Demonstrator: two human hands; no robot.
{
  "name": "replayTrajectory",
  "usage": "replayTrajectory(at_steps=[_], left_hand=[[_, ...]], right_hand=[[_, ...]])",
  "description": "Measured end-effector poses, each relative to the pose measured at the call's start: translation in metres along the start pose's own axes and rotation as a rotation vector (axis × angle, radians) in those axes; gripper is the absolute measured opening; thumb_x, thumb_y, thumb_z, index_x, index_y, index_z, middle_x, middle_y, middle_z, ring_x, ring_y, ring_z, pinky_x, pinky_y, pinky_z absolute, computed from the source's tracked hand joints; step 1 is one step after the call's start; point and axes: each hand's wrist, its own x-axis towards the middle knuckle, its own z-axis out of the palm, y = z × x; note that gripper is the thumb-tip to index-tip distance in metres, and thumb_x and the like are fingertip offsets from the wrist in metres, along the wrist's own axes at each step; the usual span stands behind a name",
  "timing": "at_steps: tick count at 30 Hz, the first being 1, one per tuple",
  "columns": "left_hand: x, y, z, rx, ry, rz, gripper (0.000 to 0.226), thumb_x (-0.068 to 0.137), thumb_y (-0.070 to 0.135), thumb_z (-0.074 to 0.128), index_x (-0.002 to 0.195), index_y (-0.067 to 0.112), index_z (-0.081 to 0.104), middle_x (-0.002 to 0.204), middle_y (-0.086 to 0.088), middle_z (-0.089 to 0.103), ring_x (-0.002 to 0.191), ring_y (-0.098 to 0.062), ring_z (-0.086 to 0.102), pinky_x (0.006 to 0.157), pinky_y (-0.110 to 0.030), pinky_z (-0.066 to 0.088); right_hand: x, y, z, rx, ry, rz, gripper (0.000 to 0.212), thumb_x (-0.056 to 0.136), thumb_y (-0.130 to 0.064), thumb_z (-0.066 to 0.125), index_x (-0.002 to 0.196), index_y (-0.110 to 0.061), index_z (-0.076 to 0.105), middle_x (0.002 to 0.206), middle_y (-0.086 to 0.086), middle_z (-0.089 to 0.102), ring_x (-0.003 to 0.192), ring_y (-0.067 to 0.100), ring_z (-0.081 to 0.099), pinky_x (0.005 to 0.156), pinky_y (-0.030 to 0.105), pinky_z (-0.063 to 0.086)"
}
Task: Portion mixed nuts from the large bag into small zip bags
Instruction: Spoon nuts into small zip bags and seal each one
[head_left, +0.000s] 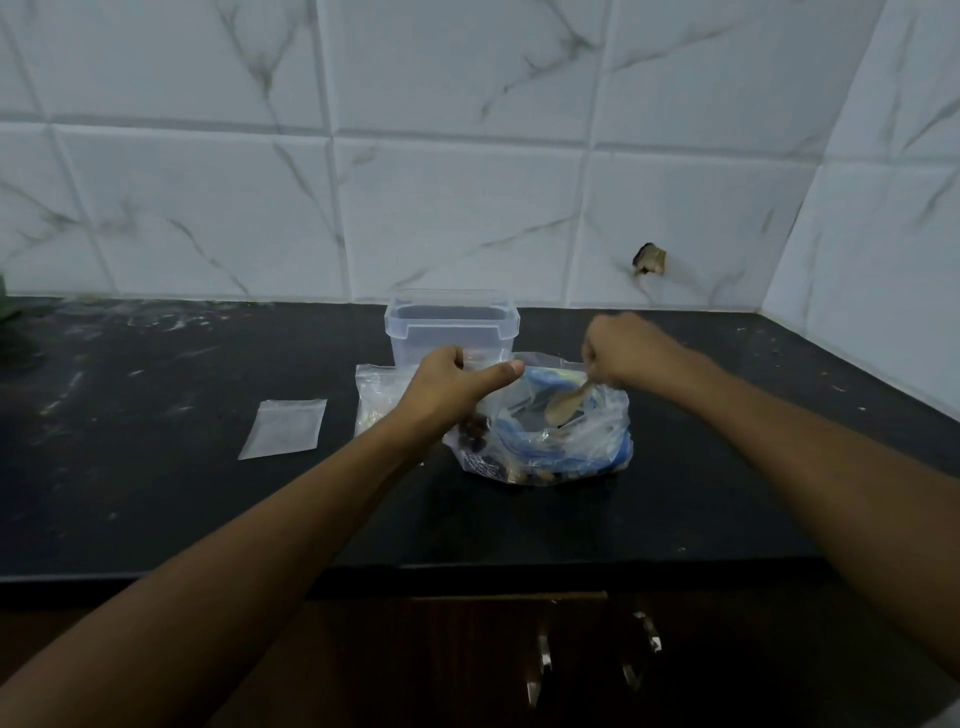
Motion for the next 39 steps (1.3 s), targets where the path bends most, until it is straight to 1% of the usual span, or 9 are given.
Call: replayTrajectory(at_steps=[4,8,12,15,20,27,31,33,39], left_hand=[[-0.001,0.0,0.001,-0.02,-0.064,0.021,0.076,0.067,0.053,0.078,0.098,-0.014,0.06,0.096,-0.032,0.067,0.09,-0.046,0.067,0.084,-0.061,0.053],[-0.002,0.001,0.004,-0.01,-0.064,0.052,0.083,0.063,0.057,0.076,0.1,-0.015,0.06,0.098,-0.035,0.064,0.093,-0.048,0.065,0.084,-0.062,0.051],[-0.002,0.0,0.006,0.012,-0.041,0.04,0.063,0.074,0.043,0.078,0.101,-0.012,0.063,0.098,-0.032,0.067,0.089,-0.041,0.069,0.082,-0.055,0.054],[-0.001,-0.003,0.003,0.038,-0.031,0.024,0.051,0.077,0.036,0.078,0.096,-0.01,0.064,0.093,-0.028,0.069,0.087,-0.04,0.069,0.081,-0.056,0.054],[0.002,-0.003,0.001,0.093,-0.026,-0.007,0.056,0.069,0.045,0.08,0.096,-0.002,0.066,0.091,-0.021,0.072,0.086,-0.036,0.071,0.078,-0.055,0.058],[0.001,-0.003,0.002,0.088,-0.041,-0.026,0.027,0.082,0.032,0.076,0.09,0.008,0.066,0.085,-0.012,0.073,0.075,-0.024,0.07,0.069,-0.041,0.056],[0.002,-0.001,0.003,0.107,-0.009,-0.012,0.032,0.08,0.035,0.078,0.095,0.009,0.065,0.094,-0.014,0.073,0.088,-0.03,0.07,0.082,-0.049,0.056],[0.002,0.0,0.005,0.188,0.028,0.008,0.044,0.078,0.041,0.078,0.107,0.014,0.06,0.102,-0.006,0.068,0.092,-0.022,0.066,0.084,-0.044,0.057],[0.001,0.003,0.016,0.253,0.065,0.082,0.047,0.078,0.037,0.079,0.11,0.016,0.052,0.088,0.003,0.058,0.067,-0.01,0.056,0.049,-0.023,0.048]], right_hand=[[0.006,-0.012,0.021,0.143,-0.178,-0.018,0.015,0.084,-0.017,0.067,0.096,-0.011,0.075,0.094,0.009,0.07,0.076,0.02,0.062,0.066,0.03,0.051],[0.005,-0.03,0.024,0.288,-0.304,-0.1,0.013,0.085,-0.021,0.067,0.092,-0.014,0.076,0.083,0.004,0.067,0.07,0.016,0.057,0.059,0.025,0.044],[0.005,-0.037,0.034,0.498,-0.37,-0.066,0.006,0.085,-0.015,0.068,0.086,-0.014,0.074,0.068,-0.001,0.062,0.059,0.011,0.052,0.053,0.022,0.043],[0.006,-0.028,0.035,0.584,-0.421,-0.022,0.01,0.085,-0.018,0.07,0.089,-0.011,0.076,0.074,0.001,0.066,0.063,0.011,0.055,0.057,0.022,0.045],[0.011,-0.01,0.023,0.623,-0.413,0.078,0.014,0.087,-0.007,0.064,0.077,-0.01,0.073,0.071,0.008,0.064,0.058,0.014,0.053,0.054,0.024,0.044],[0.008,0.015,0.007,0.791,-0.372,0.194,0.011,0.09,0.001,0.058,0.088,0.003,0.069,0.061,0.008,0.058,0.049,0.01,0.047,0.04,0.018,0.041],[0.007,0.03,-0.001,0.842,-0.343,0.209,0.016,0.09,0.002,0.057,0.081,-0.001,0.069,0.056,0.006,0.057,0.043,0.007,0.048,0.038,0.017,0.042],[0.009,0.036,-0.009,0.857,-0.331,0.212,0.015,0.091,-0.001,0.057,0.082,-0.003,0.07,0.057,0.005,0.057,0.049,0.009,0.048,0.043,0.018,0.044],[0.008,0.03,-0.043,0.864,-0.224,0.127,0.01,0.089,-0.004,0.062,0.083,-0.002,0.07,0.062,0.007,0.056,0.055,0.011,0.048,0.043,0.018,0.044]])
